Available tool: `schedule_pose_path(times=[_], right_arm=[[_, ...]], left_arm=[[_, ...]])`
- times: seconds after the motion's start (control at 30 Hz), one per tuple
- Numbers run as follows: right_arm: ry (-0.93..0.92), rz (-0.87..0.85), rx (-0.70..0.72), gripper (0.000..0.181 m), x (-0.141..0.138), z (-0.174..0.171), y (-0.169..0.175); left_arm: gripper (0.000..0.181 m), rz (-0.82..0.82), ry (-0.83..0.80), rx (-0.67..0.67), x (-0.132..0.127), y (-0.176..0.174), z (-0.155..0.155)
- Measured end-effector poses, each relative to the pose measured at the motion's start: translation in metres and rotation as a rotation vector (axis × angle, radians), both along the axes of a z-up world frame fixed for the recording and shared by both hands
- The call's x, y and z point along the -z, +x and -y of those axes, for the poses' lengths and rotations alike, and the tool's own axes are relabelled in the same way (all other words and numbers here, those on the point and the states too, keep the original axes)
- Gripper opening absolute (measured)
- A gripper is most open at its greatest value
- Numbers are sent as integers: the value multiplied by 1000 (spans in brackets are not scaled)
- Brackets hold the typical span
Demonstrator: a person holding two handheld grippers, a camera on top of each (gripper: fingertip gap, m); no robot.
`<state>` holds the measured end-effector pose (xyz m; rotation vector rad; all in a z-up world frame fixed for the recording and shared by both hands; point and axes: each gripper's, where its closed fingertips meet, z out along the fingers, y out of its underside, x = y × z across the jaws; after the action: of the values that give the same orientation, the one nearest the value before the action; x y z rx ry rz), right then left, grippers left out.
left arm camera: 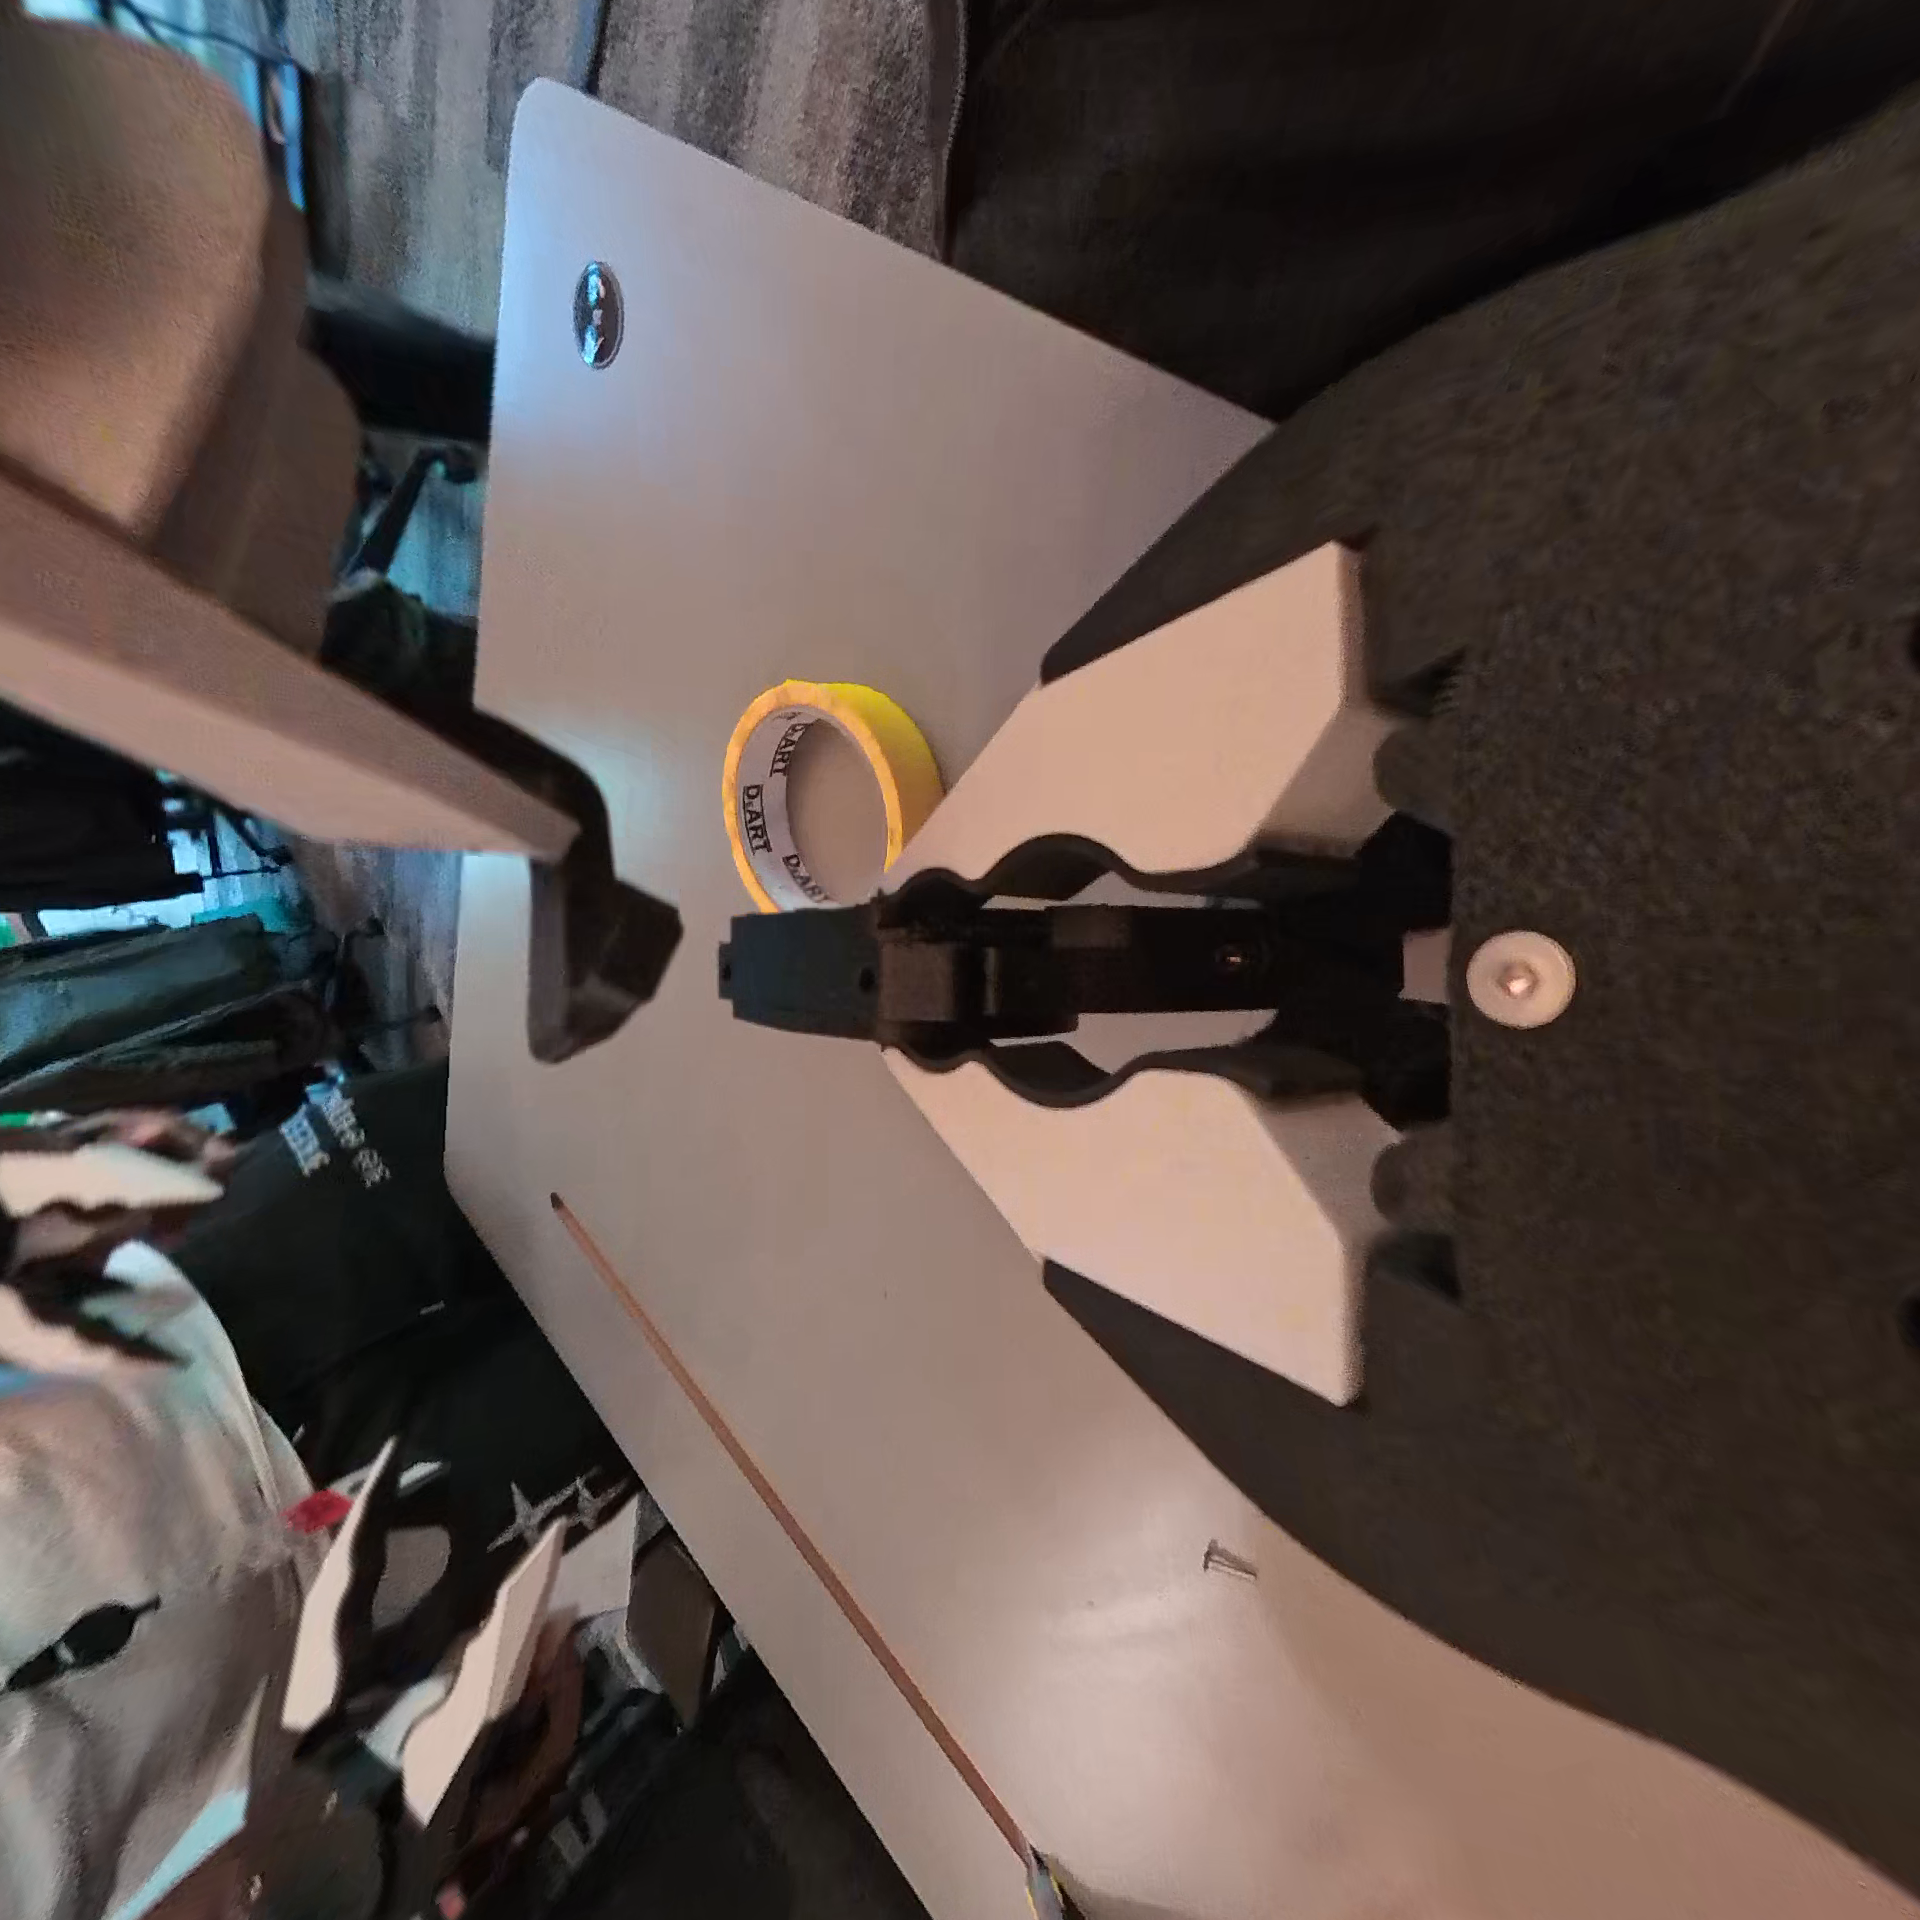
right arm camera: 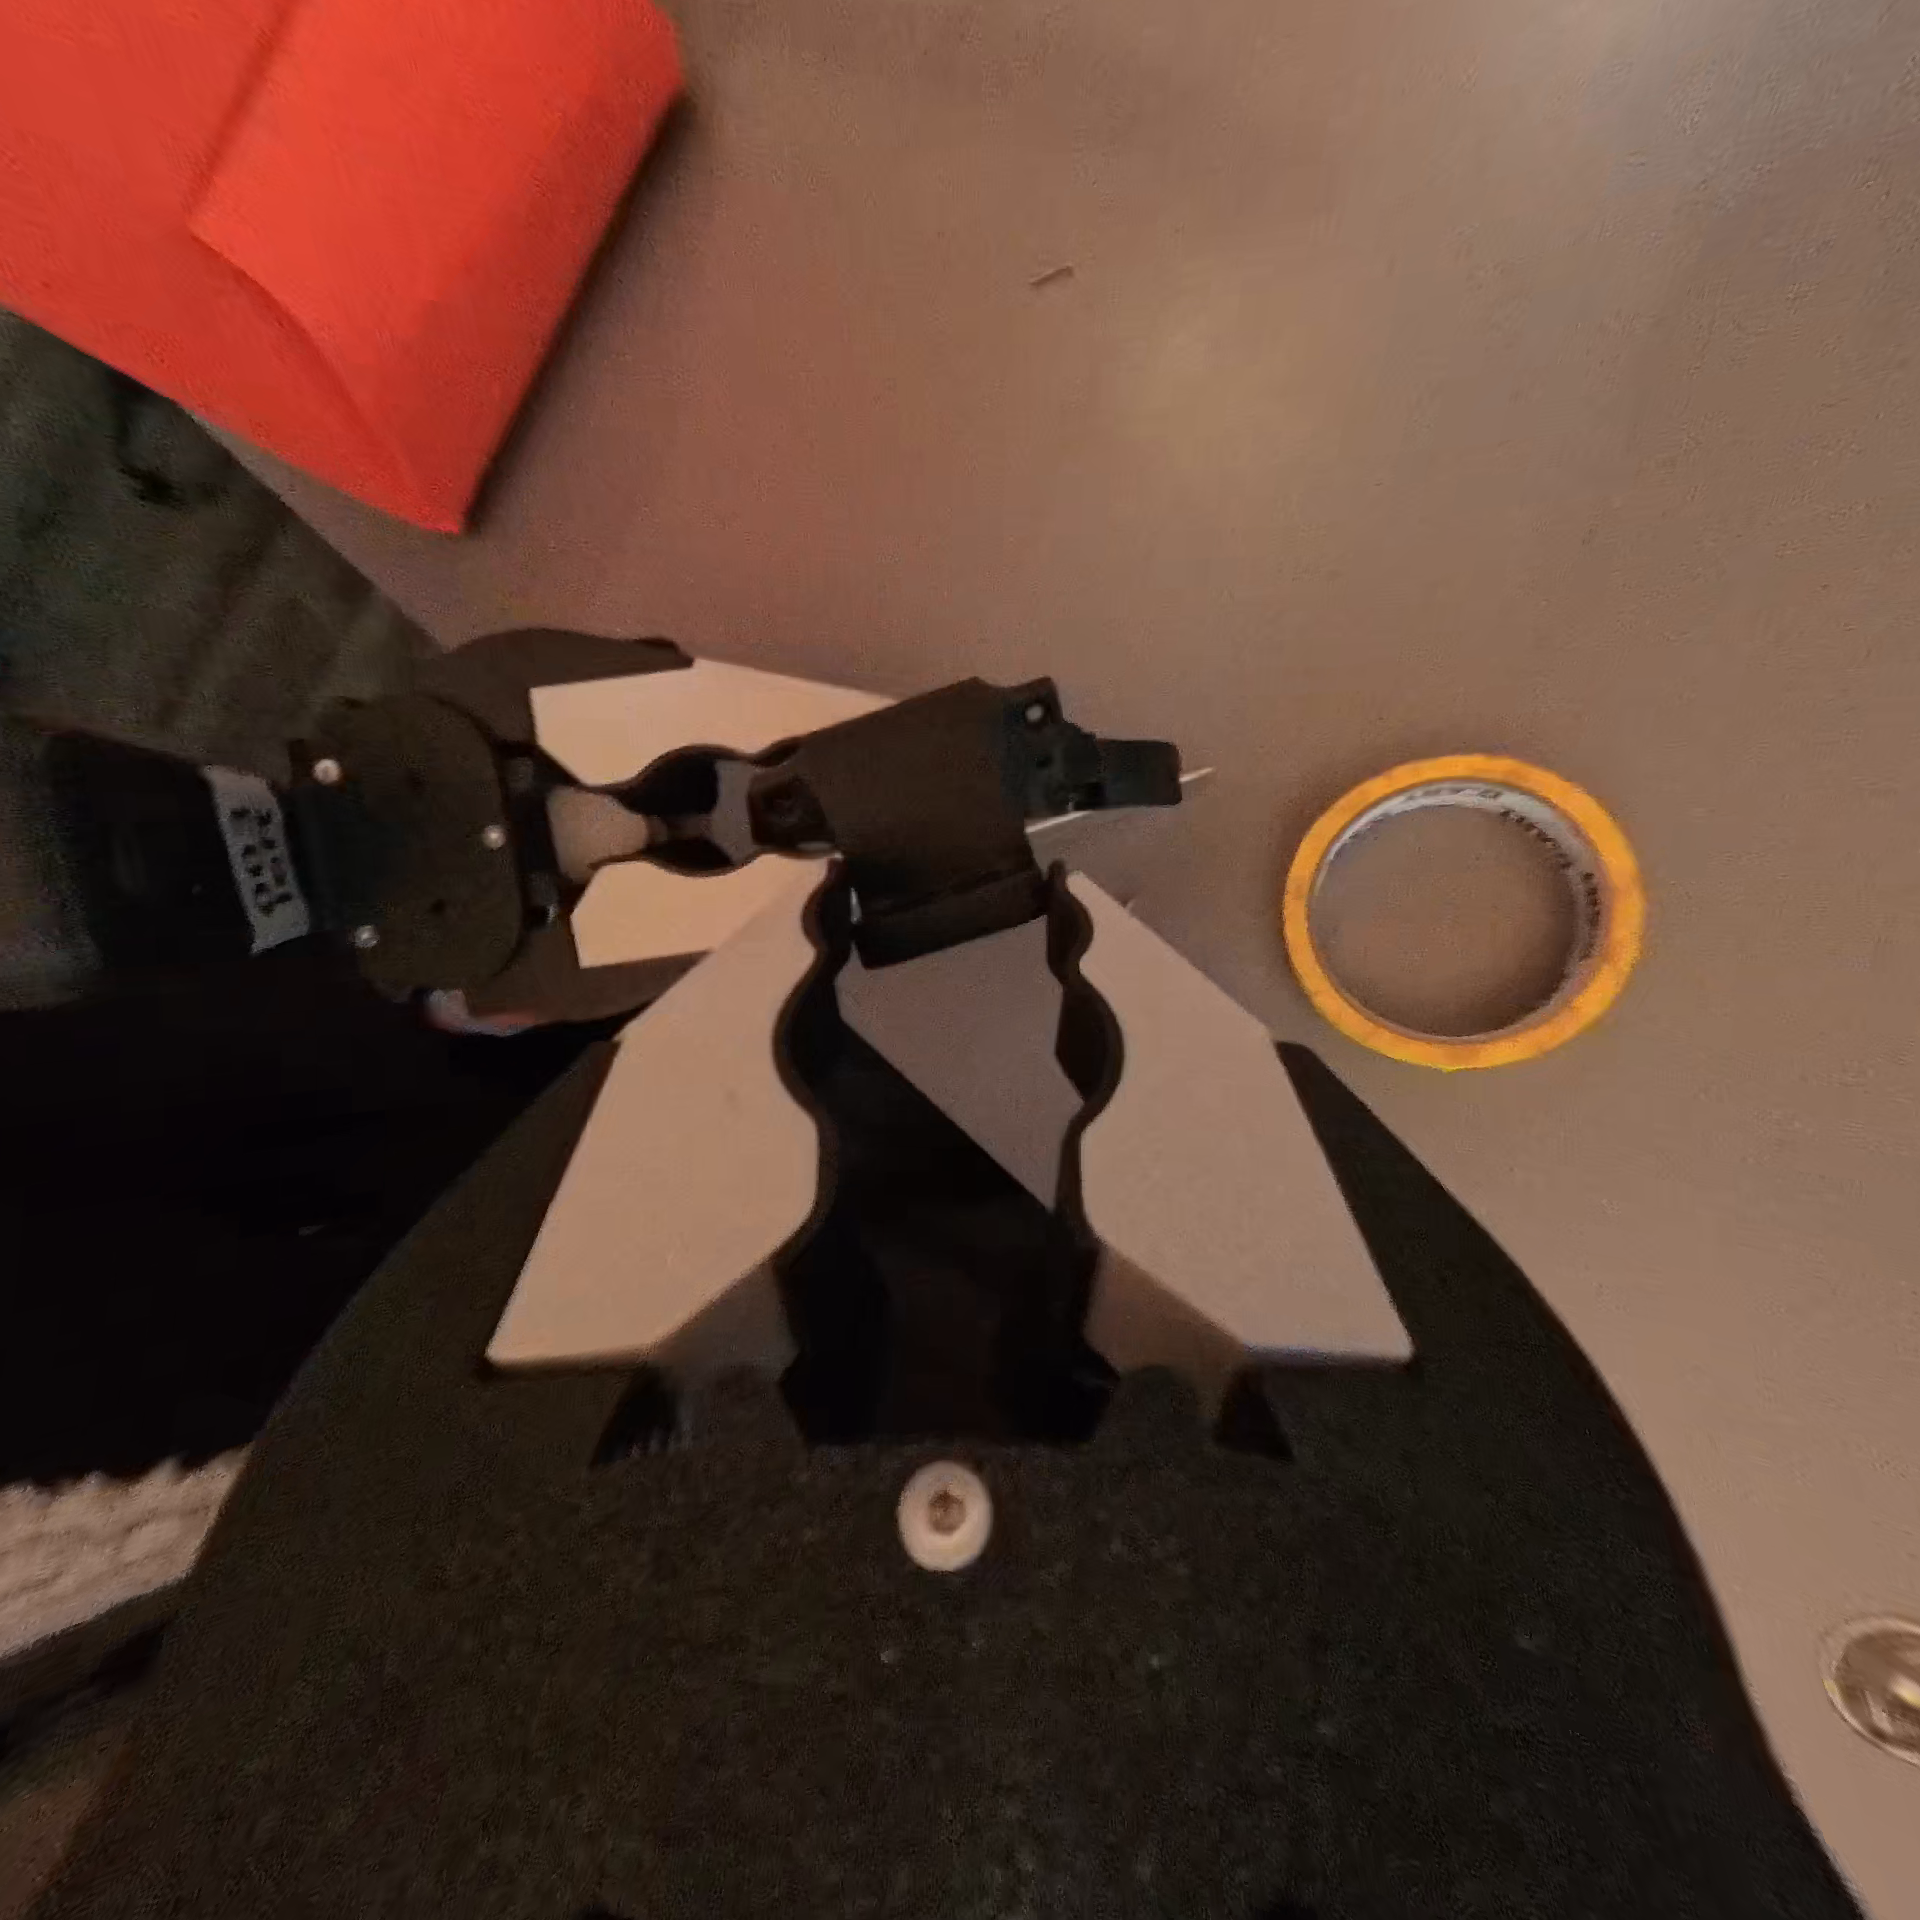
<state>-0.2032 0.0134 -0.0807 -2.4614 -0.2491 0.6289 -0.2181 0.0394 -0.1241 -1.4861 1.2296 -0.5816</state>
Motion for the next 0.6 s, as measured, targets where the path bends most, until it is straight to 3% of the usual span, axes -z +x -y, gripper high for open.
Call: schedule_pose_path(times=[0.23, 0.6], right_arm=[[-200, 239, -34, 37, 12, -21, -16], [-288, 246, -68, 37, 19, -39, -34]], left_arm=[[22, 48, -59, -56, -2, -6, -16], [22, 56, -92, -117, 8, -16, -39]])
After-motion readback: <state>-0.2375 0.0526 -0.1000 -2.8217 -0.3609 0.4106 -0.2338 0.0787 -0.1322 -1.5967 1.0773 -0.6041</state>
